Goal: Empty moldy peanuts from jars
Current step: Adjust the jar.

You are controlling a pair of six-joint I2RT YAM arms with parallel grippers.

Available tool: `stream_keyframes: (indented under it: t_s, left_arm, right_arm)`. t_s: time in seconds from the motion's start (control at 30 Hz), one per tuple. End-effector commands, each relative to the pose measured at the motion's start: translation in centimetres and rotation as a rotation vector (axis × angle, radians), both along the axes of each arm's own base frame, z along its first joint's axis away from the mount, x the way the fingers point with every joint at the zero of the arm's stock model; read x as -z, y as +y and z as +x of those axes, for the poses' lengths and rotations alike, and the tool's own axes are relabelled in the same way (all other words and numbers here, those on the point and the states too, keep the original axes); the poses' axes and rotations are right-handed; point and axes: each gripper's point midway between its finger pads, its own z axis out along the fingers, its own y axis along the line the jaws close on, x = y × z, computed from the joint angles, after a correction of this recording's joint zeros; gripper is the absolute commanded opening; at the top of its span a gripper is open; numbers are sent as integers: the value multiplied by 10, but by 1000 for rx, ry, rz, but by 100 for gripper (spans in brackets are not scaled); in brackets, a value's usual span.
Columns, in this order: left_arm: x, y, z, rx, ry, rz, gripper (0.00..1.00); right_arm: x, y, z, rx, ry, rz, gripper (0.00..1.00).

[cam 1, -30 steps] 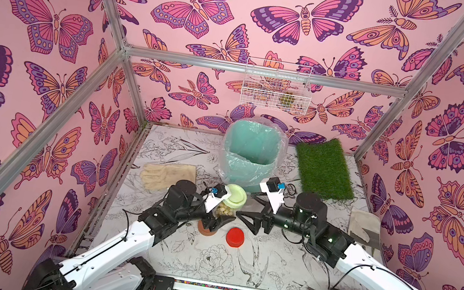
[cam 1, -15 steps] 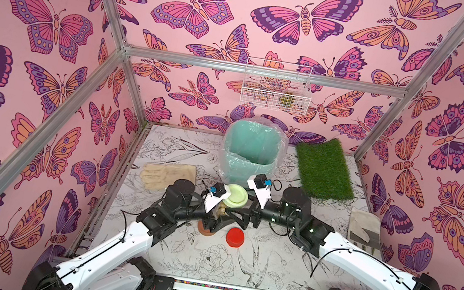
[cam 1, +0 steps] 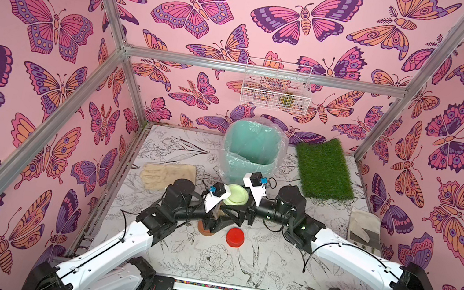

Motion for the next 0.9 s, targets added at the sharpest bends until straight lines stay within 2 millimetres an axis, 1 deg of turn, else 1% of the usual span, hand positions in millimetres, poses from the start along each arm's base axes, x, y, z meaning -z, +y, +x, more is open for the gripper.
stream_keyframes:
  t_s: [0.0, 0.1, 0.17, 0.3, 0.37, 0.43, 0.47, 0.5, 0.53, 0.57, 0.67, 0.77, 0.87]
  left_arm:
    - [-47, -7, -8, 69, -122, -92, 0]
    - [-47, -7, -8, 67, -122, -91, 0]
    - [-47, -6, -5, 47, -125, -88, 0]
    - [-49, -2, -1, 11, -147, -88, 0]
    - [-49, -1, 0, 0, -152, -89, 0]
    - [-48, 0, 2, -11, -153, -89, 0]
    - [-49, 1, 2, -17, -153, -90, 0]
    - [-49, 2, 3, -28, -153, -90, 10]
    - [-48, 3, 5, -45, -146, -92, 25]
    - [-47, 4, 7, -59, -139, -92, 35]
    - [-45, 6, 8, -69, -138, -90, 54]
    - [-41, 7, 7, -74, -132, -87, 72]
    - [-38, 7, 5, -71, -123, -88, 81]
  right_arm:
    - [-22, 5, 7, 16, -16, 63, 89]
    - [-23, 5, 7, 19, 4, 72, 82]
    - [-23, 5, 8, 23, 15, 79, 73]
    - [-26, 3, 12, 50, 47, 103, 50]
    - [-29, 3, 13, 58, 55, 114, 37]
    - [-31, 2, 14, 68, 57, 124, 18]
    - [-32, 1, 16, 73, 56, 129, 7]
    - [-33, -1, 18, 87, 59, 134, 0]
    - [-34, -2, 20, 98, 63, 143, 0]
    - [-36, -5, 23, 117, 69, 155, 0]
    - [-43, -14, 31, 177, 93, 196, 0]
    - [-52, -21, 34, 203, 94, 217, 0]
    - [-60, -25, 33, 211, 84, 227, 0]
